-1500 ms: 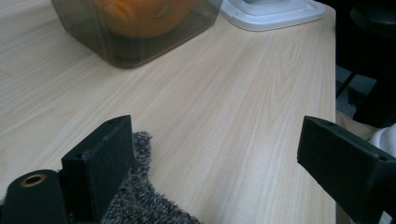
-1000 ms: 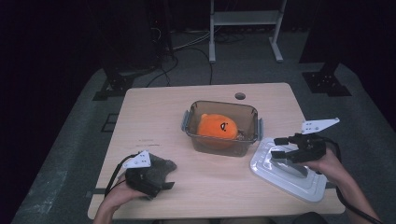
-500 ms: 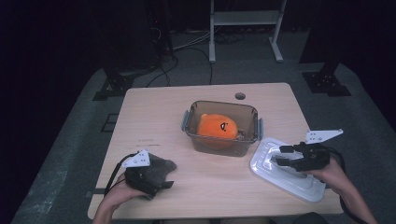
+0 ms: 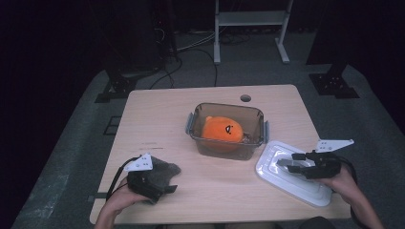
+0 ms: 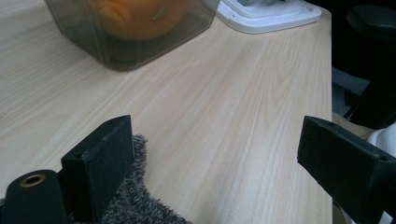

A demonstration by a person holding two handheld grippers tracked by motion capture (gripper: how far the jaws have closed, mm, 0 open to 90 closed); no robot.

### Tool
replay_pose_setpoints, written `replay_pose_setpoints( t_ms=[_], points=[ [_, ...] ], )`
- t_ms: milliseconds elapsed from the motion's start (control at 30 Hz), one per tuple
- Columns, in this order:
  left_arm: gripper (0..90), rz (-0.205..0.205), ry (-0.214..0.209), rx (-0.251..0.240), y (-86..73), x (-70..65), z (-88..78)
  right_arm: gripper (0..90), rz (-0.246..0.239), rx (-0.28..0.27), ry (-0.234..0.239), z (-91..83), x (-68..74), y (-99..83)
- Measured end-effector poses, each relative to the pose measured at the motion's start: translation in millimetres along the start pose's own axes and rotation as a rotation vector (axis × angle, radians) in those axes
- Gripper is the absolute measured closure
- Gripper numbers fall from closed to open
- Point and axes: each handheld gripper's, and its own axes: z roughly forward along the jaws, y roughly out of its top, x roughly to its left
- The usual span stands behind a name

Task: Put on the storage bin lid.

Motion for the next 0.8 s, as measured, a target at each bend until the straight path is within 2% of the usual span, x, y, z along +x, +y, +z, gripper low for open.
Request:
replay_pose_setpoints(
  t_ms=[267,500,733,800],
  points=[
    [10.2,-0.001,-0.004,0.003,-0.5,-0.5,0.8,40.7,-0.007,0.021,-0.022,0.9,-2.8,-7.9],
    [10.2,0.000,-0.002,0.004,-0.7,-0.7,0.2,50.7,-0.019,0.037,-0.044,3.5,-3.9,-13.0],
    [10.0,-0.003,0.001,0.001,-0.9,-0.5,-0.8,62.5,-0.036,0.037,-0.044,3.5,-4.0,-15.2],
    [10.1,-0.004,0.003,0.002,-1.1,-0.5,-1.2,63.1,-0.039,0.039,-0.043,3.5,-3.9,-15.1]
  ],
)
